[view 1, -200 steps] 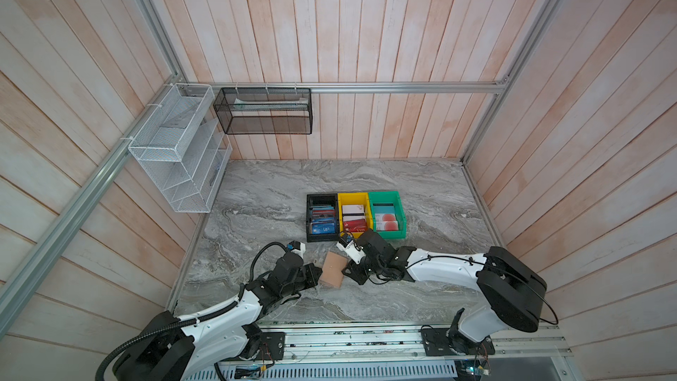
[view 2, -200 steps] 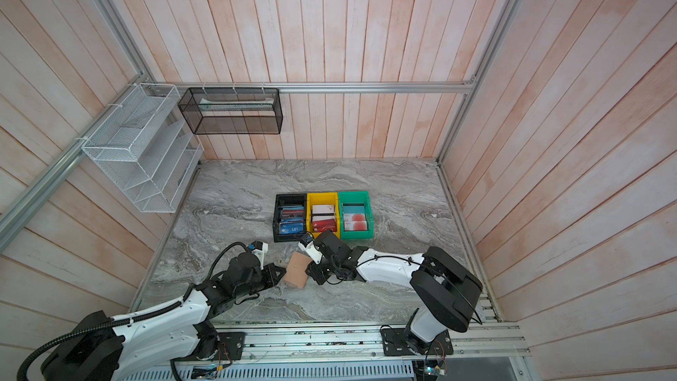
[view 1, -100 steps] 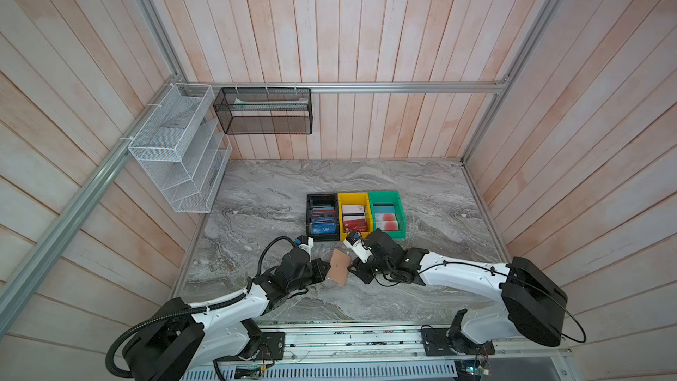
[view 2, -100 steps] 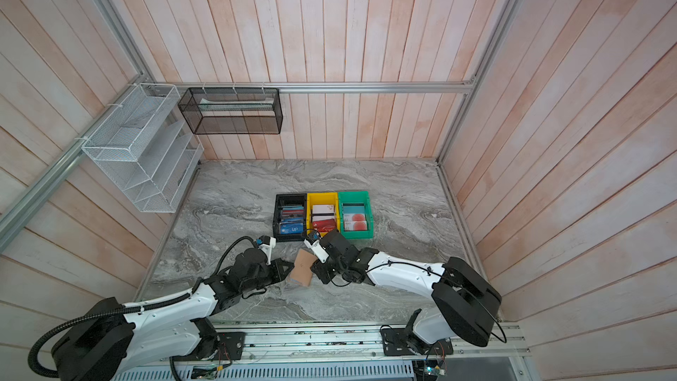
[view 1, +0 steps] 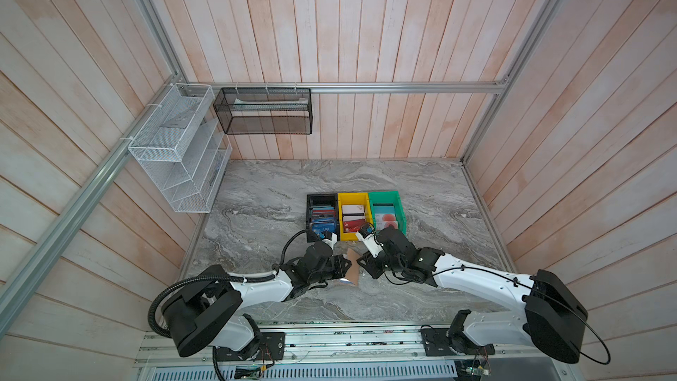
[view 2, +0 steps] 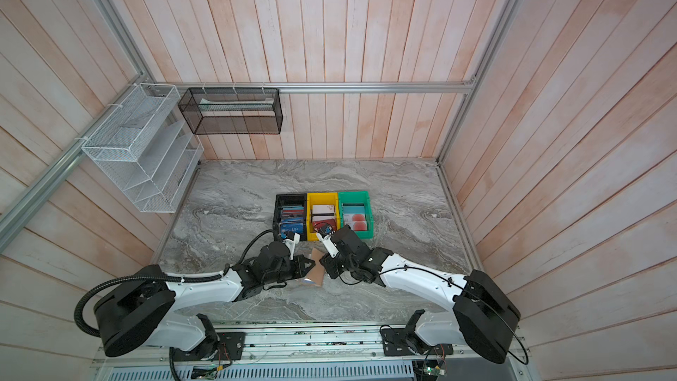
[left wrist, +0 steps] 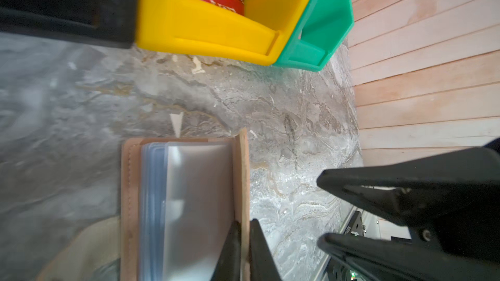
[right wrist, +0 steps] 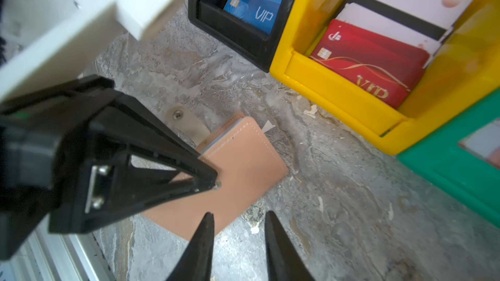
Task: Take the credit cards out of the card holder
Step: Open the card holder at the center of the table.
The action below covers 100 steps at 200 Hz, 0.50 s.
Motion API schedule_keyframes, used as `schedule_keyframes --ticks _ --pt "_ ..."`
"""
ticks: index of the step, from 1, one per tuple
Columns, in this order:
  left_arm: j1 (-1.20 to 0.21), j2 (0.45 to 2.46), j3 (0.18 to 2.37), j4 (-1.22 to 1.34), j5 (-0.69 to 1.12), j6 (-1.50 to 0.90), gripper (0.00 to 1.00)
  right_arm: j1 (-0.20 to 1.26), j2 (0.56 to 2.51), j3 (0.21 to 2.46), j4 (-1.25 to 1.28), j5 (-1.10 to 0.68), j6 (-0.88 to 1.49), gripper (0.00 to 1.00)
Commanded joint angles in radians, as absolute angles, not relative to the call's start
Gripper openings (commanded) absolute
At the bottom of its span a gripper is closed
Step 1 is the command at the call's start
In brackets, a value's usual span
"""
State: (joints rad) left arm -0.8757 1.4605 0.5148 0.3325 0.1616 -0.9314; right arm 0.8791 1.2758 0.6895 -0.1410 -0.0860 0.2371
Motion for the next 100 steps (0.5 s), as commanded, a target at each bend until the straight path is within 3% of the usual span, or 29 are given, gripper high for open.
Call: schedule_keyframes --ticks 1,25,60,100 --pt "-0.902 1.521 0.576 0.367 0.186 -0.917 0.12 0.864 1.246 0.661 -0.189 -0.040 0.266 0.34" --pt "-0.917 1.560 0.607 0.388 0.200 -0.922 0.12 0.858 1.244 0.663 -0.201 -0.040 0.275 0.34" --pt "-0.919 1.555 0.619 0.382 0.194 -0.919 0.11 0.857 1.246 0.676 -0.254 0.005 0.316 0.46" --pt "-0.919 1.532 0.604 0.341 0.148 -0.930 0.01 0.847 1.262 0.673 -0.288 0.055 0.364 0.48"
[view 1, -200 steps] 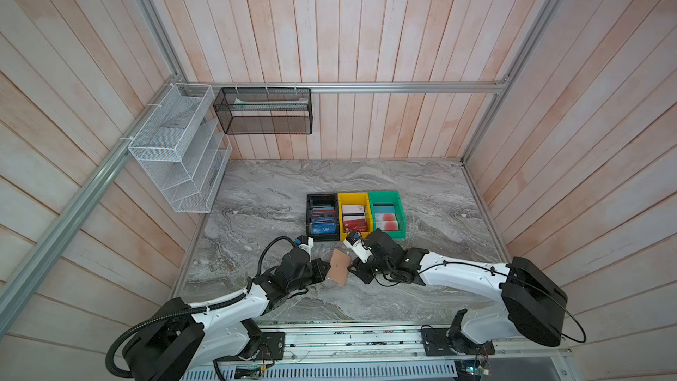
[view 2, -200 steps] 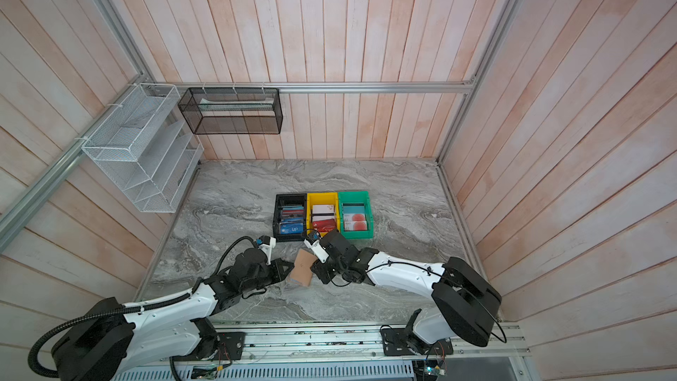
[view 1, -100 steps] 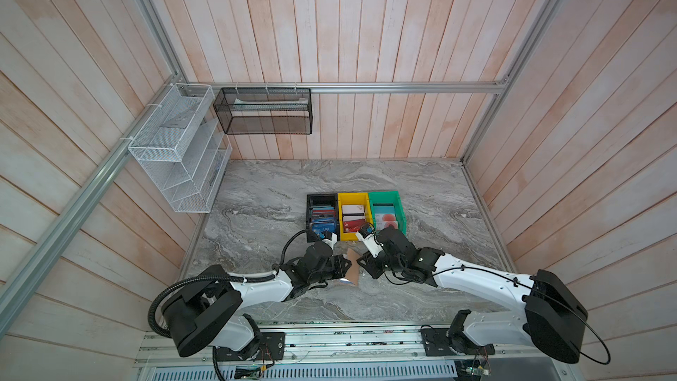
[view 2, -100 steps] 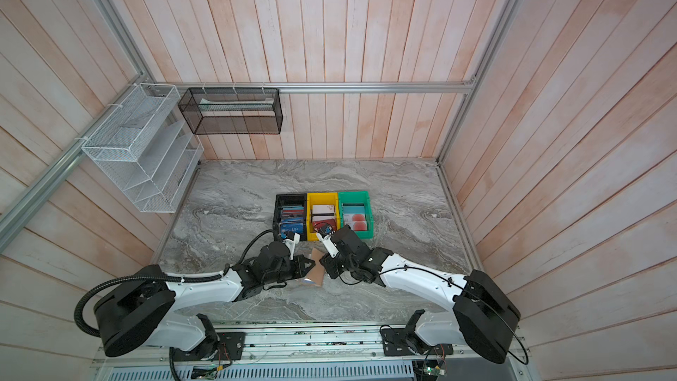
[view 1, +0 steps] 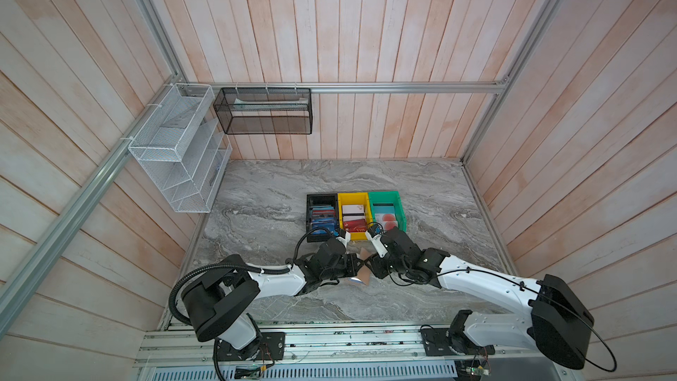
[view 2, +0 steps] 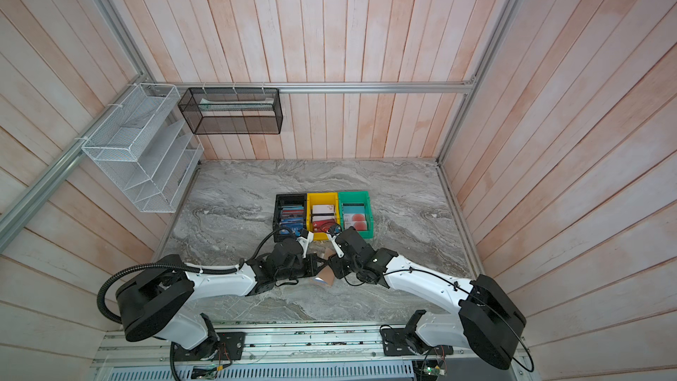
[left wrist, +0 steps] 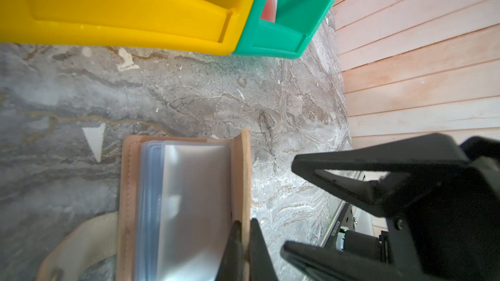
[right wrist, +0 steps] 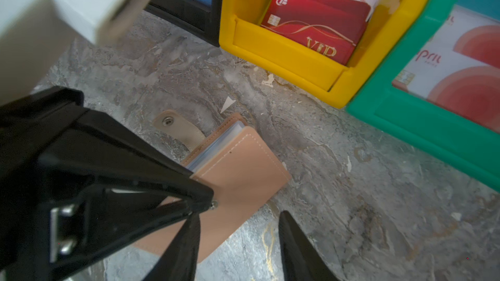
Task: Take the credit cards out of the card holder
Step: Open the card holder at the center of the table.
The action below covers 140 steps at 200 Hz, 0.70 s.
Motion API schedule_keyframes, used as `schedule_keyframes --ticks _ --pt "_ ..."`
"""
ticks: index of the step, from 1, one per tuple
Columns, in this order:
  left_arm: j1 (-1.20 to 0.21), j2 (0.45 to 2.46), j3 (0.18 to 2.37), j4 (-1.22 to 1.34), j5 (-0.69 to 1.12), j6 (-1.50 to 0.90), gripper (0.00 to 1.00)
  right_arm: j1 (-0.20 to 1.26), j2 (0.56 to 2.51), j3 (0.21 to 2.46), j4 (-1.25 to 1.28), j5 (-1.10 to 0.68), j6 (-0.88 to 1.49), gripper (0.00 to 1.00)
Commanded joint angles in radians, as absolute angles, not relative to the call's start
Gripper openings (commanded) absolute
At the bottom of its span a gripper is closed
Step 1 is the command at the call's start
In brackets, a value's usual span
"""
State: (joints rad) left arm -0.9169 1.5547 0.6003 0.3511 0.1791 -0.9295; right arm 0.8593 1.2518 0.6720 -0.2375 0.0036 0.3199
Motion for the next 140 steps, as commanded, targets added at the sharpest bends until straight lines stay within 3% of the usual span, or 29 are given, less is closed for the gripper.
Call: schedule_keyframes --ticks 1,45,140 --pt "-0.919 1.532 0.603 0.340 0.147 -0.930 0.01 0.847 1.263 0.673 -0.288 0.055 0.364 0.48" --pt "-0.919 1.504 0.600 0.316 0.128 -0.930 0.00 0.813 1.350 0.690 -0.301 0.060 0.372 0.37" --pt "-0.919 1.452 0.575 0.280 0.079 -0.942 0.00 0.824 1.511 0.758 -0.234 -0.078 0.302 0.36"
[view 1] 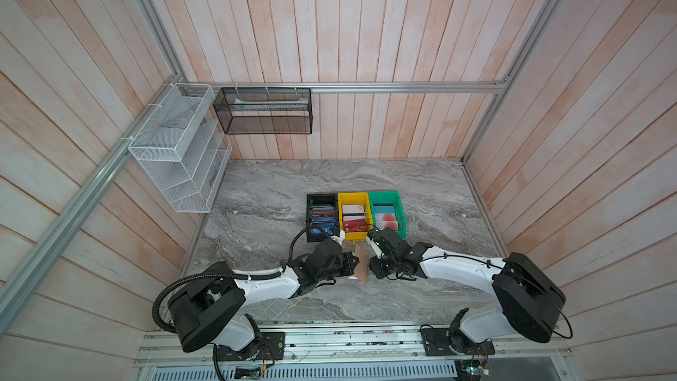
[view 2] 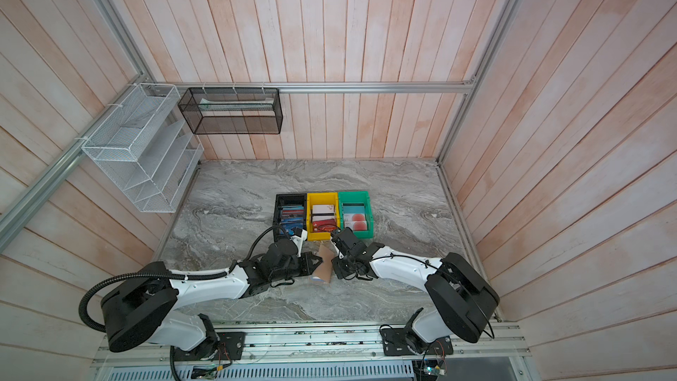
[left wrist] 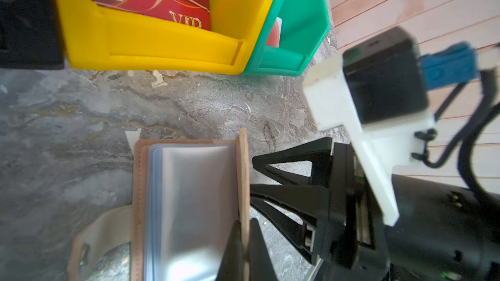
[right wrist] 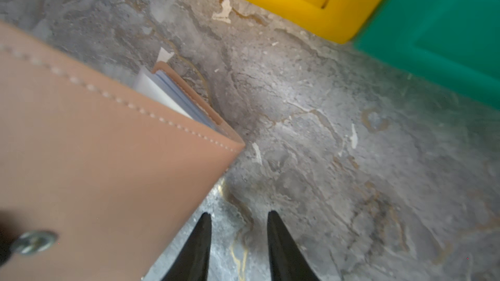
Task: Take the credit cards out of the card holder
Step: Open the card holder at the center of the table.
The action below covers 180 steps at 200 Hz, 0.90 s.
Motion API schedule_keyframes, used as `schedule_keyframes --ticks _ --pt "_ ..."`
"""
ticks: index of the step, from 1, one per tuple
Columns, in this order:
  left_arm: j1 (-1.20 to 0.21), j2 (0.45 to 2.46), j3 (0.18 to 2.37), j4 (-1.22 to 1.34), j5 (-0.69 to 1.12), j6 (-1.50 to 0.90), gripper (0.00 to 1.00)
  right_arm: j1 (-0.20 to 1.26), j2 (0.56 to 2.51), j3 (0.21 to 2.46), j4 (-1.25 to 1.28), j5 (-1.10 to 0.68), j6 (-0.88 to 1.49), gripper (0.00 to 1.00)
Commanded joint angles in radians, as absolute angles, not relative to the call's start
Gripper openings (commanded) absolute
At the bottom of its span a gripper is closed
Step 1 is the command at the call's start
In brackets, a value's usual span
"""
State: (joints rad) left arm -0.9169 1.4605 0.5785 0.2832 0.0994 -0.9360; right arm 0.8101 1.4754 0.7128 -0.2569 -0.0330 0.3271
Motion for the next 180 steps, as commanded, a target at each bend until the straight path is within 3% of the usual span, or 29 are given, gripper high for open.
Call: schedule_keyframes --ticks 1,48,88,103,118,134,180 --pt "-0.920 1.451 0.575 0.279 0.080 -0.942 0.00 0.825 1.512 0.759 -0.233 -0.078 0.302 0.36" --pt "-0.919 1.461 0.586 0.269 0.095 -0.943 0.01 0.870 1.575 0.807 -0.212 -0.113 0.304 0.36" --pt "-0.920 1.473 0.590 0.279 0.107 -0.945 0.04 0.858 1.497 0.774 -0.213 -0.091 0.317 0.36" --pt "-0.920 1.487 0.599 0.284 0.116 -0.944 0.13 0.831 1.452 0.756 -0.232 -0.078 0.326 0.36" --pt "-0.919 1.507 0.614 0.286 0.128 -0.942 0.33 0.798 1.405 0.738 -0.250 -0.071 0.329 0.36" --pt "-0.922 1.526 0.626 0.293 0.142 -0.942 0.41 0.772 1.363 0.726 -0.272 -0.065 0.328 0.36" --pt "-0.925 1.552 0.649 0.324 0.177 -0.945 0.42 0.738 1.309 0.710 -0.304 -0.056 0.323 0.36"
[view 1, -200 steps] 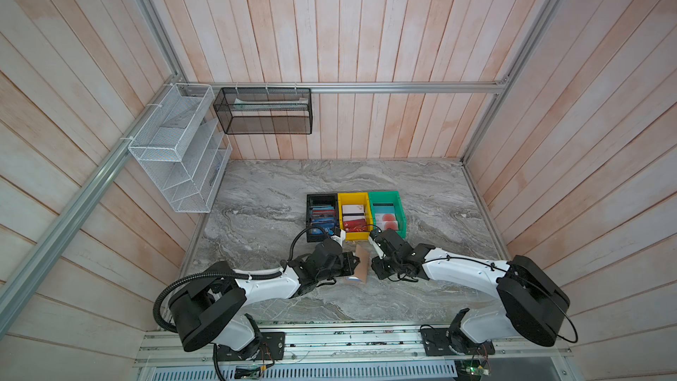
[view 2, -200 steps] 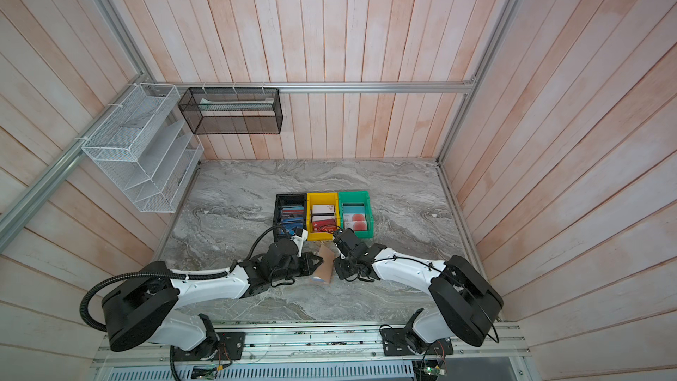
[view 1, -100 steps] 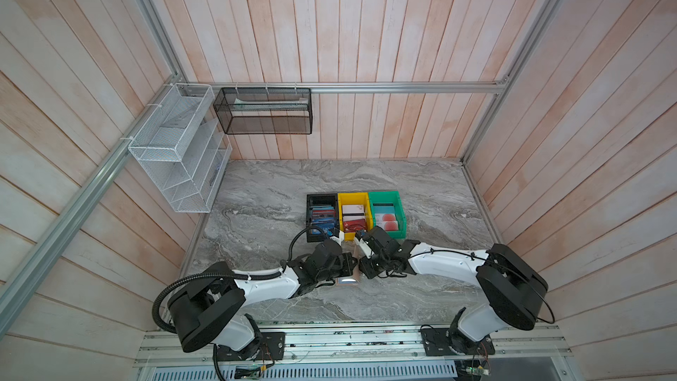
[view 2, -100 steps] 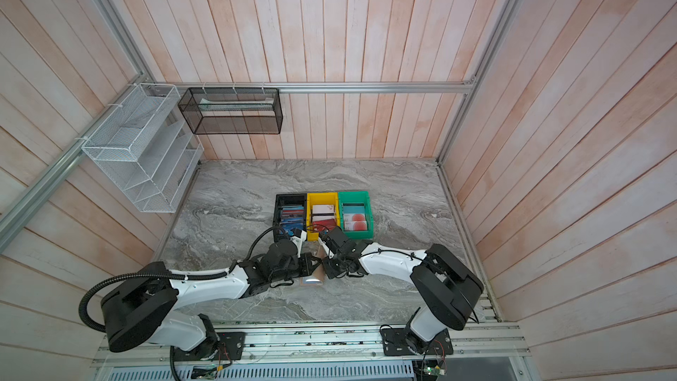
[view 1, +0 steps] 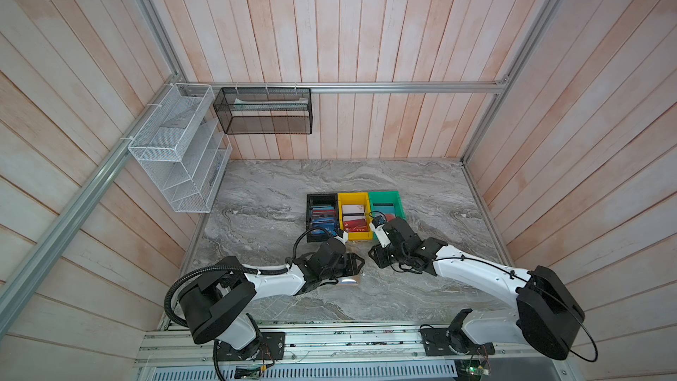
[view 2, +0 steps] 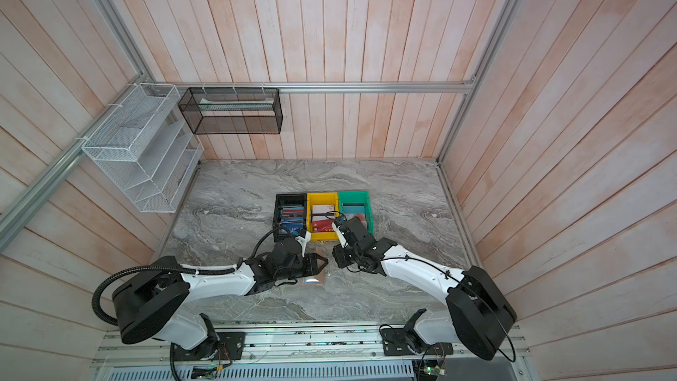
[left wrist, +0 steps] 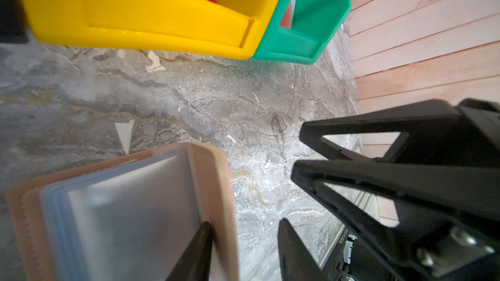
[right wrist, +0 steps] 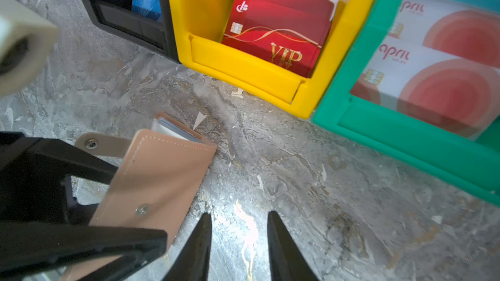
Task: Take the credit cards out of the card holder
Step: Open the card holder at the center of the table.
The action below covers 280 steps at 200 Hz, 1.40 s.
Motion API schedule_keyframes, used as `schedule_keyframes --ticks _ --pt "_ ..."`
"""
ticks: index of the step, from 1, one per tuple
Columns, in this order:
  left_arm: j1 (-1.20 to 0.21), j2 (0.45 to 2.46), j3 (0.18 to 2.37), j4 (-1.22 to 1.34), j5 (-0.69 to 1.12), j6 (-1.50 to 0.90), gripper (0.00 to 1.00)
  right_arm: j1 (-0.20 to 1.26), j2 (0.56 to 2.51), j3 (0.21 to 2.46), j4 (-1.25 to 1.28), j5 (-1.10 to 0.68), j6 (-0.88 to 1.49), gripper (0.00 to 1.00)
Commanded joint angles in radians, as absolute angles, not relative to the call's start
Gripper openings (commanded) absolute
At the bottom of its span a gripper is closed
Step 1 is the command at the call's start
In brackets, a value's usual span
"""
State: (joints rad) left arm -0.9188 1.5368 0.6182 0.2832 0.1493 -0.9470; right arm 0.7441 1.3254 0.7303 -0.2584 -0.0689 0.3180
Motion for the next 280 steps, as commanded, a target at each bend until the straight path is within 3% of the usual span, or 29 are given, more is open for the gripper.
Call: schedule_keyframes --ticks 1,120,181,240,280 --pt "-0.925 1.552 0.651 0.324 0.178 -0.945 0.42 0.738 1.309 0.709 -0.305 -0.056 0.323 0.36" --pt "-0.945 1.716 0.704 0.387 0.215 -0.959 0.38 0.699 1.180 0.695 -0.393 -0.016 0.353 0.36" --pt "-0.946 1.747 0.714 0.413 0.235 -0.970 0.33 0.698 1.083 0.643 -0.316 -0.095 0.391 0.36" --pt "-0.946 1.632 0.738 0.330 0.208 -0.921 0.29 0.698 1.181 0.634 -0.251 -0.230 0.395 0.36" --pt "-0.946 1.679 0.714 0.378 0.226 -0.949 0.27 0.698 1.260 0.634 -0.218 -0.278 0.402 0.34"
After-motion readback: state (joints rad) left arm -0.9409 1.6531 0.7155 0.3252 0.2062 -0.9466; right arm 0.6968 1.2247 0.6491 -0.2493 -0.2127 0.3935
